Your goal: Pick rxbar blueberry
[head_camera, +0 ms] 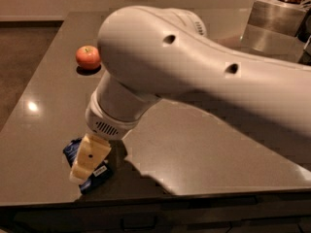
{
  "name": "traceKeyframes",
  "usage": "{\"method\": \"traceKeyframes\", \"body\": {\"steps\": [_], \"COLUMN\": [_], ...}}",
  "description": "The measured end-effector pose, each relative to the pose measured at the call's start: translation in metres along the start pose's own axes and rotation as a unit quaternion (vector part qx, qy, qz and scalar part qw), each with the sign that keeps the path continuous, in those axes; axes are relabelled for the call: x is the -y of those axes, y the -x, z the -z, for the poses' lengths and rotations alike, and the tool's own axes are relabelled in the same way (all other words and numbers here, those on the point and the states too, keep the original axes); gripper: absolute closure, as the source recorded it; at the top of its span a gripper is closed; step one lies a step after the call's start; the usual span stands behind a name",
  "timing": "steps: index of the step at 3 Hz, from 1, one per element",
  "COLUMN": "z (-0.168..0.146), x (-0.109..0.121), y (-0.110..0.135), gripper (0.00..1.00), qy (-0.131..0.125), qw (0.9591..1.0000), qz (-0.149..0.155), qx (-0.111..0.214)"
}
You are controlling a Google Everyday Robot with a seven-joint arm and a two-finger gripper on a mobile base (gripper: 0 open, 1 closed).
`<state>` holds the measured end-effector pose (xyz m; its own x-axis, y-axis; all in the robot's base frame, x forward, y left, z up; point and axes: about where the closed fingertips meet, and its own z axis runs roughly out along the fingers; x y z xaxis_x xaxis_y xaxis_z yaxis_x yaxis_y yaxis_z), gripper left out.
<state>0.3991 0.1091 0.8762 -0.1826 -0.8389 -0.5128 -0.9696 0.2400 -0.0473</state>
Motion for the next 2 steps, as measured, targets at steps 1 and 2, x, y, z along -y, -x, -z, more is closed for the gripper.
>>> {"method": "traceKeyframes", "body": {"steps": [1, 2], "z": [-0.016, -0.028], "x": [0.0, -0.005], "y": [-0.001, -0.001], "gripper": [0.0, 0.0], "qy": [0.001, 0.008], "qw": [0.9999, 0.9997], "qz": [-0.006, -0.004], "qx": [-0.013, -0.023]}}
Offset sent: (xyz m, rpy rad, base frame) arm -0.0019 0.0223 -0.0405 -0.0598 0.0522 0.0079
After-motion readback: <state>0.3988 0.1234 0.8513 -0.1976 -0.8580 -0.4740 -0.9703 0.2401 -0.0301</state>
